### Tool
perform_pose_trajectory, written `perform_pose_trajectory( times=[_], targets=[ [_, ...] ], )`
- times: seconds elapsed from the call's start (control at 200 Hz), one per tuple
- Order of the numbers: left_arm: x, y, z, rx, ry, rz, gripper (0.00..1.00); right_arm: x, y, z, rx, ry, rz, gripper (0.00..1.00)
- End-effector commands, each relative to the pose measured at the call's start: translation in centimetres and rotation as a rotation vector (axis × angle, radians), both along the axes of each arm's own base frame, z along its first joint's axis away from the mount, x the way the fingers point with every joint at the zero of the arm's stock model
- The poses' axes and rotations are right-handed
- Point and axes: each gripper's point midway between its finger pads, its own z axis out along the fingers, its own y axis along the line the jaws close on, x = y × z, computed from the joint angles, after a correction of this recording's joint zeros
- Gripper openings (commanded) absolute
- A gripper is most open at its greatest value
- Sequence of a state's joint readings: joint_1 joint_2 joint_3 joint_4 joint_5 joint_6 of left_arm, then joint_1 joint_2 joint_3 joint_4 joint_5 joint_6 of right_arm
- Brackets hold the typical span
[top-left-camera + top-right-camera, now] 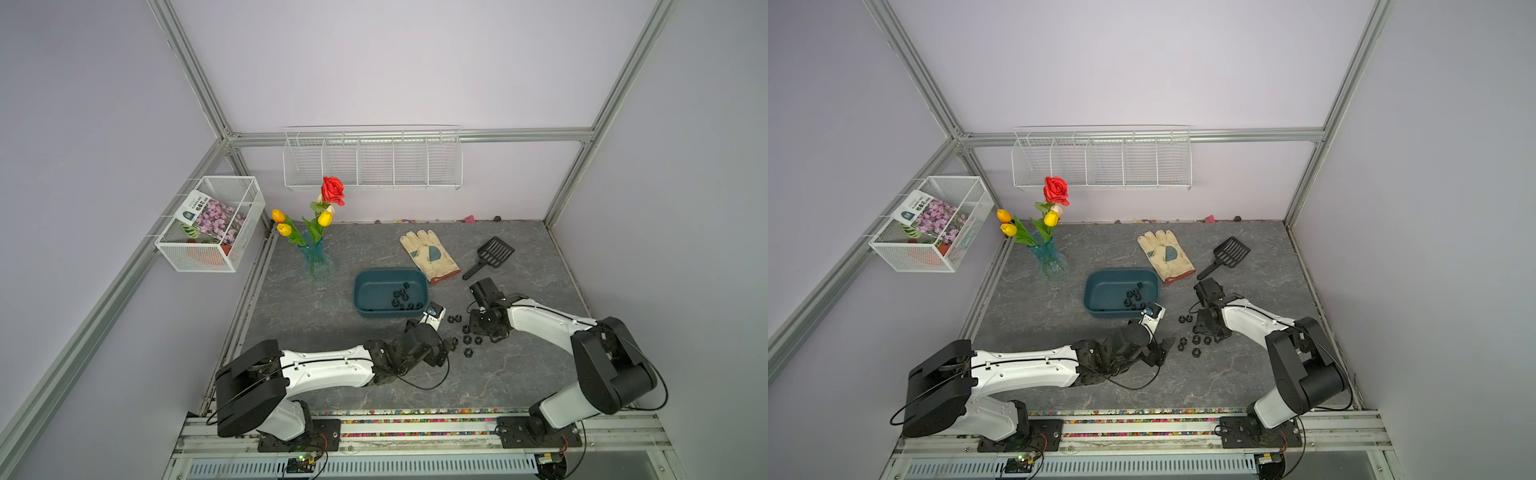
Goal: Put the nuts on the desktop into the storage box
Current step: Place the nut in the storage box.
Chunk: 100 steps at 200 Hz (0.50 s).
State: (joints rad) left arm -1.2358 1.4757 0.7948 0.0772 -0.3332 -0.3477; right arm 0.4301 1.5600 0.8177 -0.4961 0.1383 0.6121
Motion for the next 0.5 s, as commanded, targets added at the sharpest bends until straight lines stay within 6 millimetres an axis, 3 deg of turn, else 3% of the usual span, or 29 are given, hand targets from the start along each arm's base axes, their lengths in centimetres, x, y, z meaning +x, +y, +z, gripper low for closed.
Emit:
perform_pose_trajectory(
  times=[0.0,0.21,0.495],
  targets=[
    [0.1,-0.2,0.7,-0.025,0.0,0.012,0.83,-0.7,0.8,-0.6,-0.018,0.04,0.024,0.2],
    [0.8,1.7,1.3,-0.019,-0.027,0.091,0.83,0.2,2.1,1.2,-0.015,0.006,0.056,0.18],
    [2.2,5.6,2.8,-0.014,-0.085,0.209,0.83,2.5,4.6,6.6,0.005,-0.094,0.136,0.18]
  ],
)
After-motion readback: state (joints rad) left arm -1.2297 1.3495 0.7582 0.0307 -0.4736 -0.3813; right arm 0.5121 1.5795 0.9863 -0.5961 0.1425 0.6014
